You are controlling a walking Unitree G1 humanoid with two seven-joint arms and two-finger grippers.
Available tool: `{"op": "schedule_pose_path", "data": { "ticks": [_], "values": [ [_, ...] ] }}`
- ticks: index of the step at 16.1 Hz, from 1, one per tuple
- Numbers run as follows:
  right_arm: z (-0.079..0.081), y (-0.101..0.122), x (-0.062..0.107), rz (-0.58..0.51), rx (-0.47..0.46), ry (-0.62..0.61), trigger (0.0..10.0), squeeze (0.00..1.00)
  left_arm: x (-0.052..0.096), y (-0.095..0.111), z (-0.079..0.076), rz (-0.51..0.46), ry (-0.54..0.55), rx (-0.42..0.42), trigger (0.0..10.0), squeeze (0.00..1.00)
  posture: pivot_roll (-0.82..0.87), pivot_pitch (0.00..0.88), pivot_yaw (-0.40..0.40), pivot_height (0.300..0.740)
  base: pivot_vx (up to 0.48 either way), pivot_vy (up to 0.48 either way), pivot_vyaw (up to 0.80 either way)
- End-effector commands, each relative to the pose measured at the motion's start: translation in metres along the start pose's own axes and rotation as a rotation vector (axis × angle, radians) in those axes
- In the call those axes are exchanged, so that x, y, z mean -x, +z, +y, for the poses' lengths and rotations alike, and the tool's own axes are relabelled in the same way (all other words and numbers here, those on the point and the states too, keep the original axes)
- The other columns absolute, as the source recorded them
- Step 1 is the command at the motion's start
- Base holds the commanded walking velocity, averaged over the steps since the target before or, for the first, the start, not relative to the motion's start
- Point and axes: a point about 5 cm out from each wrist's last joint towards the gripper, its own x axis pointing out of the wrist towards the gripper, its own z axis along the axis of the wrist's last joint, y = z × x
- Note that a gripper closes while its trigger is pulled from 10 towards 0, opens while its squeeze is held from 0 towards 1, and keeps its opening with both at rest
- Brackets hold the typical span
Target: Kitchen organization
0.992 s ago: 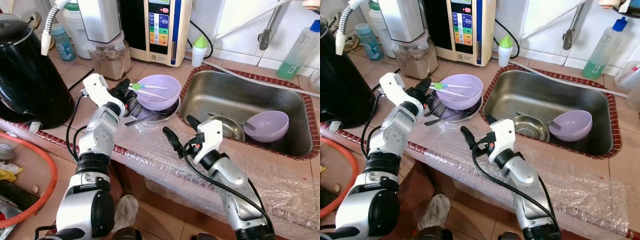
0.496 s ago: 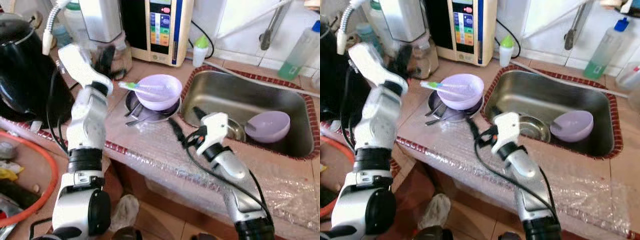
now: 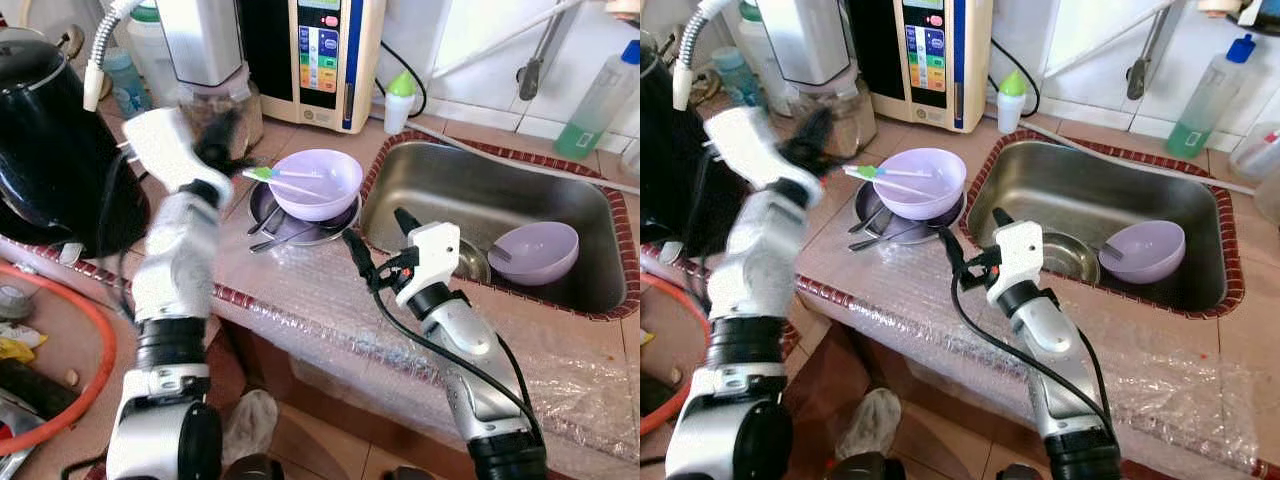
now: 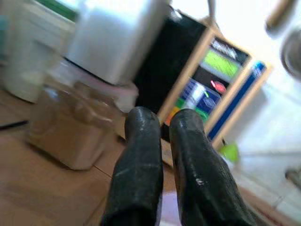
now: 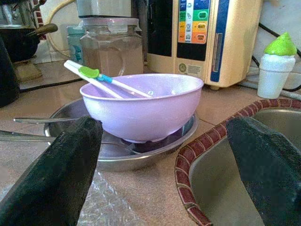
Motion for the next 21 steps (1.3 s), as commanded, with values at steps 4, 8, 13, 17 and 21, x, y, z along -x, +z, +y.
{"op": "schedule_pose_path", "data": {
  "ticks": [4, 8, 13, 17, 21],
  "values": [
    [-0.001, 0.002, -0.003, -0.012, 0.007, 0.003, 10.0, 0.00, 0.021, -0.013, 0.020, 0.032, 0.103, 0.088, 10.0, 1.00, -0.02, 0.000, 0.058, 0.740, 0.000, 0.000, 0.00],
    [-0.001, 0.002, -0.003, -0.012, 0.007, 0.003, 10.0, 0.00, 0.021, -0.013, 0.020, 0.032, 0.103, 0.088, 10.0, 1.00, -0.02, 0.000, 0.058, 0.740, 0.000, 0.000, 0.00],
    [0.003, 0.000, 0.002, 0.002, 0.008, 0.022, 10.0, 0.00, 0.012, -0.045, 0.008, 0.192, 0.058, 0.199, 10.0, 1.00, -0.04, 0.006, 0.061, 0.740, 0.000, 0.000, 0.00],
    [0.009, 0.002, 0.007, 0.008, -0.008, 0.061, 10.0, 0.00, 0.005, -0.054, 0.007, 0.224, 0.059, 0.177, 10.0, 1.00, -0.06, 0.018, 0.067, 0.740, 0.000, 0.000, 0.00],
    [0.008, 0.002, 0.008, 0.015, -0.008, 0.058, 10.0, 0.00, -0.002, -0.063, 0.009, 0.271, 0.087, 0.141, 10.0, 0.92, -0.07, 0.022, 0.071, 0.740, 0.000, 0.000, 0.00]
  ]
}}
